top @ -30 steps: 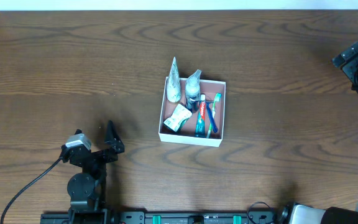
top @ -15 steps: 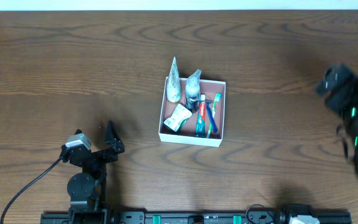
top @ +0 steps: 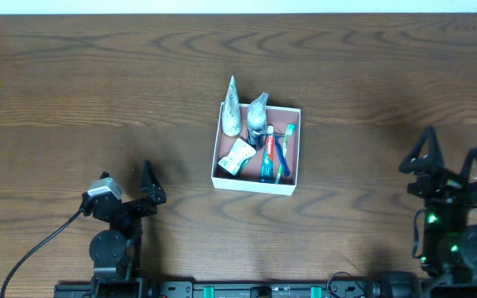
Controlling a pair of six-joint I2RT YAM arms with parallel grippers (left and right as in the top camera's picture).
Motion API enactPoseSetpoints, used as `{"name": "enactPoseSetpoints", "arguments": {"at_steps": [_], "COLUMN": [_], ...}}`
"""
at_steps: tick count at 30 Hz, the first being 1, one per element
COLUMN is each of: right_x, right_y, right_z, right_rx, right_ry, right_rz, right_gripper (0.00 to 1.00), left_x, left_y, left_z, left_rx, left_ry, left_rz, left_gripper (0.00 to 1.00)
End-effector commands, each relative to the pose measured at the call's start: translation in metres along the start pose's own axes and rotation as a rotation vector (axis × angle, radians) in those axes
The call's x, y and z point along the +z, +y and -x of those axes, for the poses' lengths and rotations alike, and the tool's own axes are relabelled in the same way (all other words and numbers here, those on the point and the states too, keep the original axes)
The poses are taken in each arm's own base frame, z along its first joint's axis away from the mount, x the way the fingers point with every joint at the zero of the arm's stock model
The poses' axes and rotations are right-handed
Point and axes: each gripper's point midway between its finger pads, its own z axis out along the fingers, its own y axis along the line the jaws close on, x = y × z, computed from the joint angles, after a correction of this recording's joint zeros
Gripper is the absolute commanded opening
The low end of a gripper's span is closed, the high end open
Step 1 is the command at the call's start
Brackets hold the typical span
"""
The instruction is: Pack container
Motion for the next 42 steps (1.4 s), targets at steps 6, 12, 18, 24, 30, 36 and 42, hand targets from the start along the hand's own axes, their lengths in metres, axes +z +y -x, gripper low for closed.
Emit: {"name": "enactPoseSetpoints", "arguments": {"at_steps": [6,12,18,24,30,36,42], "right_x": [-0.001,-0.007,-0.01,-0.01,-0.01,-0.011,-0.011], "right_y": [0.004,0.008,-0.002,-0.005,-0.021,-0.027,-0.027], "right_z": [-0.052,-0.074,-0.096,-0.117,-0.153,-0.166,-0.166], "right_rx": [-0.074,-0.123,-0.157,-0.177,-0.193,-0.232,-0.234], "right_ry": [-0.03,-0.067,-0.073,0.0,0.154,0.204,0.207], "right_rz": [0.162,0.255,0.255,0.251,0.201,0.186,0.185], "right_gripper": [0.99,0.99,0.99,0.99,0.99,0.99,0.99], "left_x": [0.001,0.001,0.001,0.001,0.001,0.001,0.001], "left_y": [0.008,0.008,0.008,0.008,0.008,0.008,0.008], "left_z": [-0.017,-0.017,-0.017,-0.016,-0.017,-0.016,-0.017], "left_rx": [0.022,0.022,0.022,0.022,0.022,0.022,0.022], "left_ry": [0.047,0.047,0.047,0.046,0.047,0.046,0.047], "left_rz": [0.028,0.028,0.028,0.028,0.028,0.028,0.028], "left_gripper": [0.98,0.98,0.98,0.98,0.98,0.98,0.98]}}
